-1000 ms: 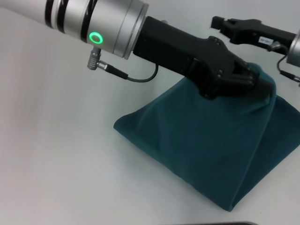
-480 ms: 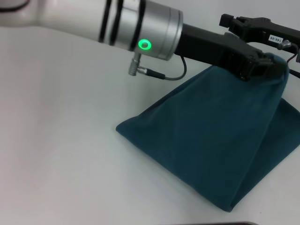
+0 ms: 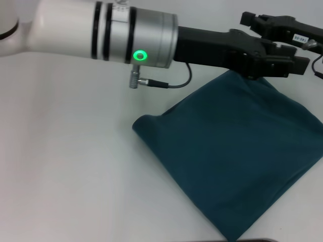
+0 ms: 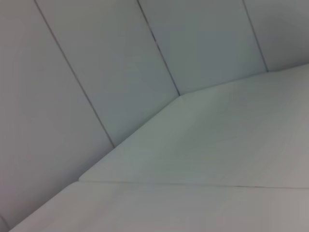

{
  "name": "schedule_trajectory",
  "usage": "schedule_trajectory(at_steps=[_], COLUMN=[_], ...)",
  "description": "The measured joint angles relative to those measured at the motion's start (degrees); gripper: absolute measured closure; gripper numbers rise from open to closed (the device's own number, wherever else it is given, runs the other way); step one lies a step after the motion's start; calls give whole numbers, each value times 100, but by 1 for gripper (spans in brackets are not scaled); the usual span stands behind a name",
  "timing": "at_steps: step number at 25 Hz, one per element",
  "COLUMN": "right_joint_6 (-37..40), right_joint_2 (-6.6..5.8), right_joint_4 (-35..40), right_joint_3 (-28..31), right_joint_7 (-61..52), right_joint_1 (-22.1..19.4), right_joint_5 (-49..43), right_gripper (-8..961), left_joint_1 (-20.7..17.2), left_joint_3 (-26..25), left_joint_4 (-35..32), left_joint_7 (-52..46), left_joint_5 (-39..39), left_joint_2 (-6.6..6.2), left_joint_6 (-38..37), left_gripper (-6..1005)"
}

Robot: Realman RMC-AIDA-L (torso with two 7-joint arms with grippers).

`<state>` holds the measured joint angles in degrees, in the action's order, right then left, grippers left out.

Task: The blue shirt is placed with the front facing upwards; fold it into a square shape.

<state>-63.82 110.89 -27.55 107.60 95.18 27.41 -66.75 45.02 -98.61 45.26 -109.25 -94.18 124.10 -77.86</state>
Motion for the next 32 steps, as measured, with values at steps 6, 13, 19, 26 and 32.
schedule_trajectory(at_steps=[6,13,19,26,32], right_joint_6=[-34,-601,-1349,-1953,-2312], right_joint_2=[-126,-346,-548,-531,-500], right_joint_4=[25,-55,-490,-935,-1106], right_joint_3=[56,241,673,1470,1759], right_joint_7=[-65,-455,-1317,-2183,-2625], right_joint_1=[-43,-176,-236,-193,-128], right_joint_5=[-49,-708,-2040,-3588,-4407], right_gripper=[877,873,835,633,565], left_joint_1=[-178,-825,-1534,-2108,-2495], left_joint_3=[-34,-338,-1021,-2096,-2583], left_joint_4=[176,710,1010,1100,1067], left_joint_7=[4,40,113,170,377], left_joint_5=[-1,71,301,650,1077], left_joint_2=[-4,-124,-214,-301,-406], left_joint_6=[-107,-464,-1005,-1599,-1689], left_gripper=[626,342,62,63,63])
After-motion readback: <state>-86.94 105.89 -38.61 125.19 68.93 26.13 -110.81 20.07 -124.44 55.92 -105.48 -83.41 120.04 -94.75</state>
